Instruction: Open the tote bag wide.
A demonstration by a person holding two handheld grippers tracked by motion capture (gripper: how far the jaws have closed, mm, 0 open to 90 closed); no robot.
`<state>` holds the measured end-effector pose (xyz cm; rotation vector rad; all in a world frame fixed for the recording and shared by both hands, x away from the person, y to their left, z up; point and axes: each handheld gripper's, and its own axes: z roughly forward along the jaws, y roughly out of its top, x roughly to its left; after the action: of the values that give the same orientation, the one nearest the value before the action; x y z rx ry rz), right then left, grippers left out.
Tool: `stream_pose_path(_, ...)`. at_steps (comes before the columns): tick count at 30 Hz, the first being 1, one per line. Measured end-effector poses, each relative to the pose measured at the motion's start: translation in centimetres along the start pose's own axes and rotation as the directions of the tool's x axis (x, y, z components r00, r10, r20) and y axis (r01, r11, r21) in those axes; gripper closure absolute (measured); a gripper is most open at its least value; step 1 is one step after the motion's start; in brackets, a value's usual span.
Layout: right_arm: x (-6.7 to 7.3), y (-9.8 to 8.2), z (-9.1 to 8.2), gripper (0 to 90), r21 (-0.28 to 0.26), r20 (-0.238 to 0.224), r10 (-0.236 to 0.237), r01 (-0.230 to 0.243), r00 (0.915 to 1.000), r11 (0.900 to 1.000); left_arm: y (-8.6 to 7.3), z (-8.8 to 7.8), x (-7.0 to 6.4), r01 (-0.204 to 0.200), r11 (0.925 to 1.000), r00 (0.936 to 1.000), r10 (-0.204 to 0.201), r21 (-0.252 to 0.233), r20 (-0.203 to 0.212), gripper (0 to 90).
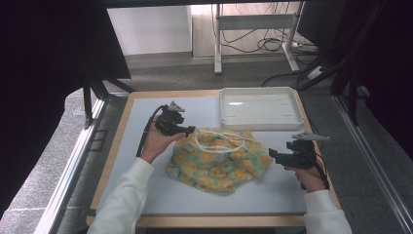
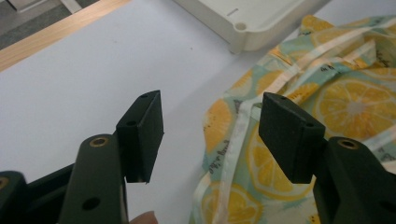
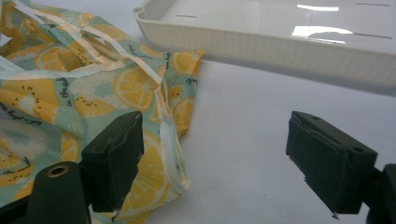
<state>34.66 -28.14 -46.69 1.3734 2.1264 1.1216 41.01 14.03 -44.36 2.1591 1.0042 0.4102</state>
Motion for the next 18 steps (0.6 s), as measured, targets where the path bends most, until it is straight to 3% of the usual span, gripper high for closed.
stream_pose_path(6,0.1,0.0,0.1,19.2,0.007,0.003,-0.001,0.001,1.0,1.0,-0.2,-0.1,-0.1,-0.006,0.9999,0.9994,0.007,0.015,-0.034,41.2)
stream_pose_path(11,0.1,-0.1,0.2,19.2,0.013,0.009,-0.005,0.005,0.9999,1.0,-0.7,0.4,0.1,-0.001,0.9996,0.9996,0.001,0.029,-0.026,43.1)
stream_pose_path(18,0.1,-0.1,0.3,19.2,0.02,0.014,-0.005,0.005,0.9999,1.0,-1.0,1.5,-0.4,-0.024,0.9975,0.9995,0.026,0.066,-0.018,47.0)
